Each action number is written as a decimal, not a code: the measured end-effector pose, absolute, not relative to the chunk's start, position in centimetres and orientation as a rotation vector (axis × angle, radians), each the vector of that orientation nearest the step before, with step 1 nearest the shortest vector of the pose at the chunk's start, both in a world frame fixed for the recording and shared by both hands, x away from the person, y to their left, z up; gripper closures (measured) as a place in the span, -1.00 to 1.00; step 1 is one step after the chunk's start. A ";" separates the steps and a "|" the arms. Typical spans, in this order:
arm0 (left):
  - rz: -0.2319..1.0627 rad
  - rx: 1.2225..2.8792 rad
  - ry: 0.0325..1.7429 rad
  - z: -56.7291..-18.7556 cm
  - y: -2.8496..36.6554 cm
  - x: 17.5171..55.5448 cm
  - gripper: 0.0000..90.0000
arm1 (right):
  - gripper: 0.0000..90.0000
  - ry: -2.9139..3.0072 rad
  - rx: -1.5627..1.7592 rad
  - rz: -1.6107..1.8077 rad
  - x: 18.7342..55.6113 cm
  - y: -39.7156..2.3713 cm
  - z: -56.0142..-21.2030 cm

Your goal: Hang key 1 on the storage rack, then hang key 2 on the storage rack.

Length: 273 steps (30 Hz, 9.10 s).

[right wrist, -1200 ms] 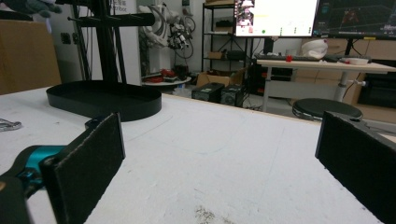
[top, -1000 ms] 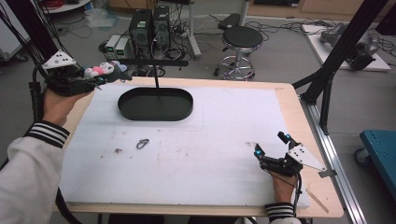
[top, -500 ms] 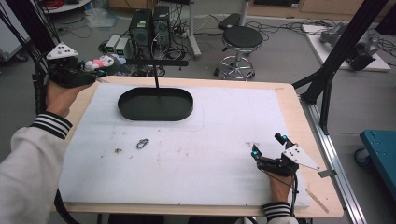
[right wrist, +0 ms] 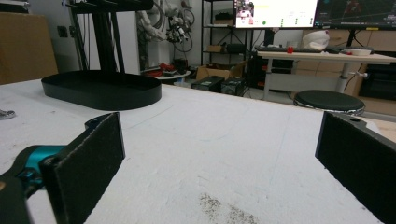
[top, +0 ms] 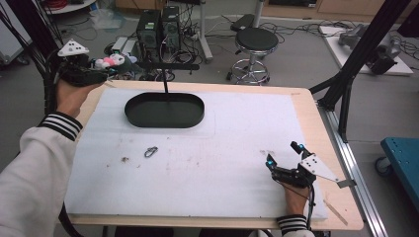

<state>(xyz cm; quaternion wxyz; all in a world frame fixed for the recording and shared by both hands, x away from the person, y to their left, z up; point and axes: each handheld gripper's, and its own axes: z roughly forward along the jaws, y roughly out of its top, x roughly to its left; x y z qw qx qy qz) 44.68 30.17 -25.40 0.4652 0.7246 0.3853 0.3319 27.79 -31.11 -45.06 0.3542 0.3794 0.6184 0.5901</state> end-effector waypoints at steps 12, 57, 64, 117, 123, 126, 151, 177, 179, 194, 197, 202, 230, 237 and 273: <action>0.838 1.757 0.989 -26.0 30.3 45.6 0.17 | -0.99 1.566 0.982 1.532 27.6 -31.1 -45.2; 0.759 1.795 1.138 -32.1 32.6 45.7 0.17 | -0.99 1.554 0.957 1.522 27.3 -31.0 -45.3; 0.738 1.805 1.140 -32.4 32.5 45.9 0.17 | -0.99 1.554 0.956 1.523 27.3 -31.0 -45.3; 0.568 1.586 0.656 -37.1 28.7 32.0 -0.96 | -0.99 1.564 0.946 1.512 27.3 -30.9 -45.3; 0.582 1.587 0.654 -37.5 28.8 31.8 -0.96 | -0.99 1.563 0.938 1.506 27.3 -30.9 -45.3; 0.579 1.592 0.646 -37.7 28.9 31.8 -0.96 | -0.99 1.565 0.945 1.511 27.3 -30.9 -45.3; 0.580 1.675 0.613 -36.2 28.9 32.0 -0.96 | -0.99 1.564 0.945 1.516 27.3 -30.9 -45.3; 0.460 2.110 0.365 -34.3 24.9 35.6 -0.96 | -0.99 1.559 0.949 1.519 27.3 -31.0 -45.3; 0.452 2.138 0.358 -34.5 24.8 35.8 -0.96 | -0.99 1.558 0.950 1.519 27.3 -30.9 -45.3; 0.405 2.284 0.356 -36.6 23.7 37.5 -0.92 | -0.99 1.560 0.947 1.513 27.3 -30.9 -45.3; 0.391 2.306 0.364 -37.2 23.5 37.8 -0.92 | -0.99 1.560 0.950 1.515 27.3 -30.9 -45.3; 0.371 2.343 0.374 -38.3 23.1 38.2 -0.92 | -0.99 1.558 0.951 1.516 27.3 -30.9 -45.3; 0.297 2.468 0.347 -41.3 21.8 39.2 -0.55 | -0.99 1.555 0.956 1.523 27.3 -31.0 -45.3; 0.279 2.497 0.318 -41.5 21.6 39.1 -0.25 | -0.99 1.554 0.956 1.524 27.3 -31.0 -45.3; 0.306 2.507 0.328 -41.5 21.6 39.3 0.81 | -0.99 1.552 0.959 1.526 27.3 -31.0 -45.3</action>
